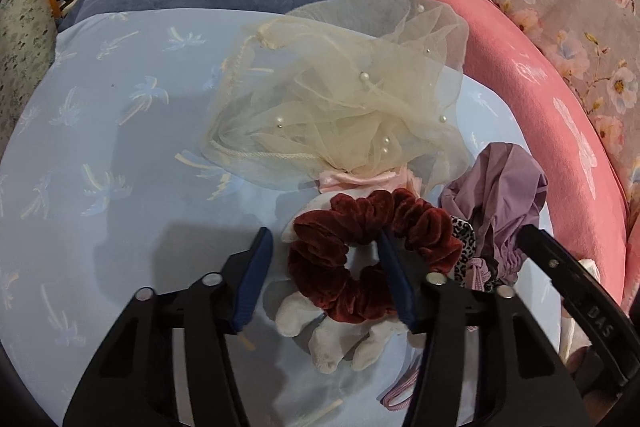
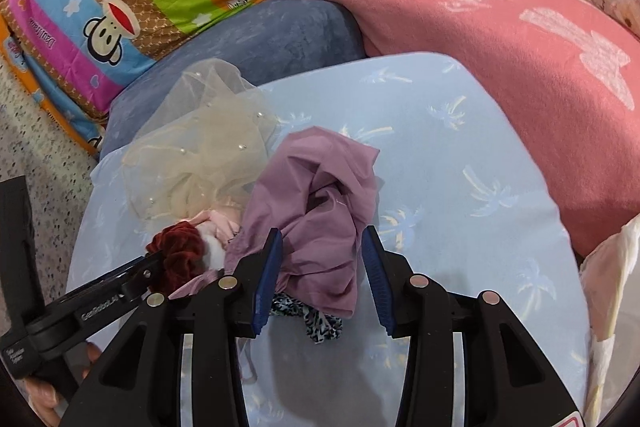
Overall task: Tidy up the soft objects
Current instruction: 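Grasp the dark red velvet scrunchie with the left gripper while the right gripper grasps the lilac cap, then carry the red scrunchie and lilac cap over the white bin and open both grippers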
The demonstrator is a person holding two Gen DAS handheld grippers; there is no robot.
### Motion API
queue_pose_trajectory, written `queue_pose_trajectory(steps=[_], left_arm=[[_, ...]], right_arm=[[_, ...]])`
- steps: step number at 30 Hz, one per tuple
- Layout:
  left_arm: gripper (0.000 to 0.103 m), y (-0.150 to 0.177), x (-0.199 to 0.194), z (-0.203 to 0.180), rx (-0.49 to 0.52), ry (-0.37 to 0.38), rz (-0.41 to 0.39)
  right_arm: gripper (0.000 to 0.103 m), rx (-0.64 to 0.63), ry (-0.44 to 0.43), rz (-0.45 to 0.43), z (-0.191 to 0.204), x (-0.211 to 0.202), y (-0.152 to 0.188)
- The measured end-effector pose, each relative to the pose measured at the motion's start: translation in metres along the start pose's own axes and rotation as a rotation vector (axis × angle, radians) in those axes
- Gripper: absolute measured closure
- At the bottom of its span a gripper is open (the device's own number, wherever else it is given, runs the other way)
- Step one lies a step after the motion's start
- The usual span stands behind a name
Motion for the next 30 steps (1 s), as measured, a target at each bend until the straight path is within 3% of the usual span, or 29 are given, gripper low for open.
queue_pose_trajectory(steps=[2, 4, 7, 16, 30], left_arm=[[0.072, 0.001, 0.0, -0.001, 0.007, 0.006, 0.001], [0.079, 0.001, -0.001, -0.001, 0.014, 0.006, -0.003], [0.087, 0.004, -0.008, -0.002, 0.027, 0.006, -0.018], [0.089, 0.007, -0.041, -0.025, 0.064, 0.043, -0.073], [0.09, 0.039, -0.077, -0.102, 0.19, 0.121, -0.116]], right_arm=[[0.072, 0.01, -0.007, 0.013, 0.0, 0.005, 0.005], [0.092, 0.017, -0.016, 0.023, 0.001, 0.006, 0.009], [0.1, 0.027, -0.023, 0.014, 0.001, 0.001, 0.013], [0.101, 0.042, -0.032, -0.057, -0.004, -0.047, 0.017], [0.101, 0.082, -0.021, -0.18, -0.039, -0.136, 0.027]])
Point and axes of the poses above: each gripper's, at about its wrist camera, not at the fingertips, and x roughly the way its jaws point, z to its left, y to its underside, the point moved 7 cm from there along x, roughly the way its jaws point, and after that the axes turned 11 degrees about -x, right-handed, at the moved point
